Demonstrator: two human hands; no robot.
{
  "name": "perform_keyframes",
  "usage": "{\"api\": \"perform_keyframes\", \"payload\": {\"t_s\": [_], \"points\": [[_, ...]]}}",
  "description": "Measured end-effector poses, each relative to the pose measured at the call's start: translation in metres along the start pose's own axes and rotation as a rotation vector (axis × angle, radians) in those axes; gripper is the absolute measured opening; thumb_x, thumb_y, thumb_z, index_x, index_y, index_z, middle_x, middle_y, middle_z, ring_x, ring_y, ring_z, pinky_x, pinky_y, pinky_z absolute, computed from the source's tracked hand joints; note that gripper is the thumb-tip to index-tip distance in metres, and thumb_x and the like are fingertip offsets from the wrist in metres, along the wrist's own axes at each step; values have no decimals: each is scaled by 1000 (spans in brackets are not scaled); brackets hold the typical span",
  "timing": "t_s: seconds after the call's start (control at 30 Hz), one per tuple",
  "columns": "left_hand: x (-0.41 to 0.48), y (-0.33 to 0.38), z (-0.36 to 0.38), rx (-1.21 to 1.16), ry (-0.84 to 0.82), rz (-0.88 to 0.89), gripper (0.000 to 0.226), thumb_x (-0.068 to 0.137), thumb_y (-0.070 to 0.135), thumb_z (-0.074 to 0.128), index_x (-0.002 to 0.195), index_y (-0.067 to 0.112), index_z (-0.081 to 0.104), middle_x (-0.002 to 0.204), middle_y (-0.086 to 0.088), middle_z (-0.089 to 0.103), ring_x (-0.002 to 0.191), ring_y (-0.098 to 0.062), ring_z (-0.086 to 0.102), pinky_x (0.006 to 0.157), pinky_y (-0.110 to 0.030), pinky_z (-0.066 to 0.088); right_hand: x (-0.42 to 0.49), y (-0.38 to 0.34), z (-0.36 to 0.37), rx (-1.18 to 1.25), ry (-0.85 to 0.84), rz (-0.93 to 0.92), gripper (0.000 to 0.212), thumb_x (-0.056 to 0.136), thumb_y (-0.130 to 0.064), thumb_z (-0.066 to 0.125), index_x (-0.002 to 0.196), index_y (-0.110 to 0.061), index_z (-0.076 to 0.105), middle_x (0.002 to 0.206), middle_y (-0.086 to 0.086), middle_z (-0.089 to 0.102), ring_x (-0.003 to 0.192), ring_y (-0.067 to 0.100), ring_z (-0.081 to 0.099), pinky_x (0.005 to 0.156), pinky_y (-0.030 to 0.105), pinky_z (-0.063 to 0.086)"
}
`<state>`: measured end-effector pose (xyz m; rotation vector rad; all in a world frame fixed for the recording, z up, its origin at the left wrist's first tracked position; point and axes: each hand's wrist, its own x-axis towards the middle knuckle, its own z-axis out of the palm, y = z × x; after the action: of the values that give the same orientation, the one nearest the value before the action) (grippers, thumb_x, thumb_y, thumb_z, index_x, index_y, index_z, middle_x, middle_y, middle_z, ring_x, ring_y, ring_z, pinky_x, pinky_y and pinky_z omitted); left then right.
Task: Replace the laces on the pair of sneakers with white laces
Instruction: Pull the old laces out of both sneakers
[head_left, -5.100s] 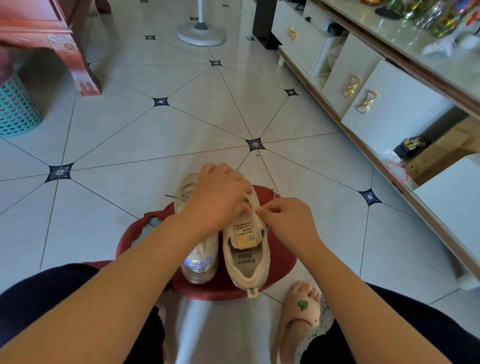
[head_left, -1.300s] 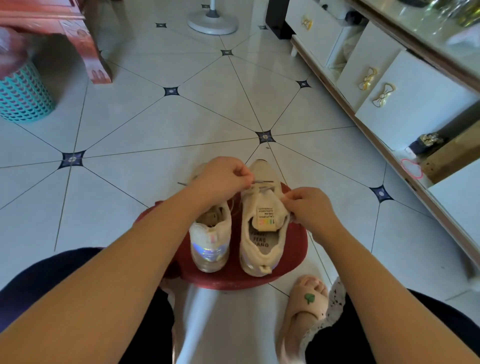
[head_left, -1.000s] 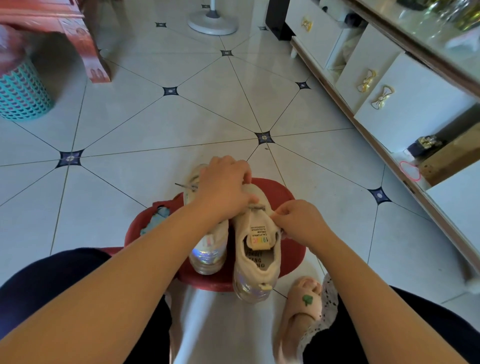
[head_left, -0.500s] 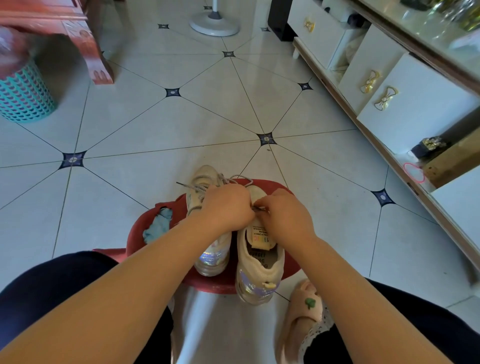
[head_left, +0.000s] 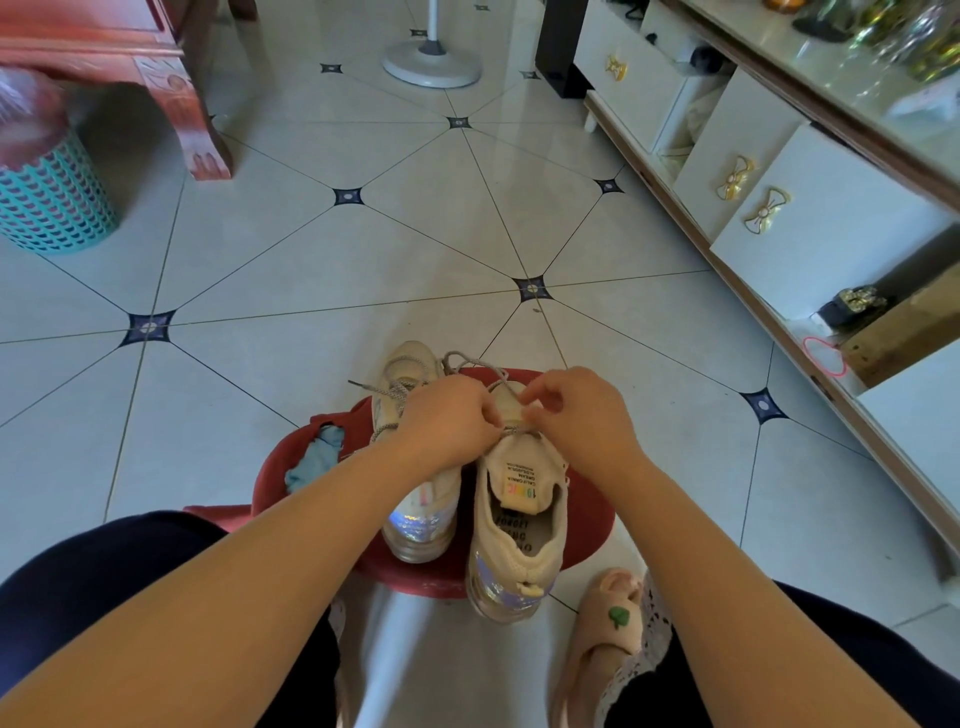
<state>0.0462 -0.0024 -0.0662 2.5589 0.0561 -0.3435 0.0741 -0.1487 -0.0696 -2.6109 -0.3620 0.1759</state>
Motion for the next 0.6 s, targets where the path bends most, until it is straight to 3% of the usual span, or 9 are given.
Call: {"api": "perform_keyframes", "payload": {"t_s": [0.13,0.3,0.37,0.47,0.6], "points": [[-1,1,0,18,3,-3,14,83,24,60,90,26,72,93,10,67,89,-13,59,79,-31,47,-5,-6,12,-279,-60,-110,17,87,-34,57,93,-29,72,95,-2,63,89,18,55,77,34,47],[-1,3,0,27,16,-17,14,82,23,59,83,27,72,87,11,68,76,-9,56,68,-26,43,-11,-5,12,-405,-33,-199,14,89,-30,55,94,-25,68,92,-2,59,87,18,55,72,29,36],[-2,2,0,28,31,-38,12,82,23,58,82,26,69,90,9,67,82,-12,59,71,-28,46,-14,0,8,-294,50,-107,10,88,-22,53,87,-23,64,90,-4,53,82,16,53,69,27,36],[-4,0,-4,-33,55,-85,10,80,20,58,81,25,67,93,8,67,89,-15,60,79,-33,50,-12,21,-12,-22,174,202,18,84,-11,53,73,-24,55,87,-3,54,67,10,47,54,22,33],[-5,2,-6,-119,48,-86,8,80,21,62,80,26,68,84,12,63,90,-13,61,82,-33,50,-15,31,-13,-63,-8,235,17,86,-8,51,77,-21,58,90,4,65,63,7,48,52,20,34]]}}
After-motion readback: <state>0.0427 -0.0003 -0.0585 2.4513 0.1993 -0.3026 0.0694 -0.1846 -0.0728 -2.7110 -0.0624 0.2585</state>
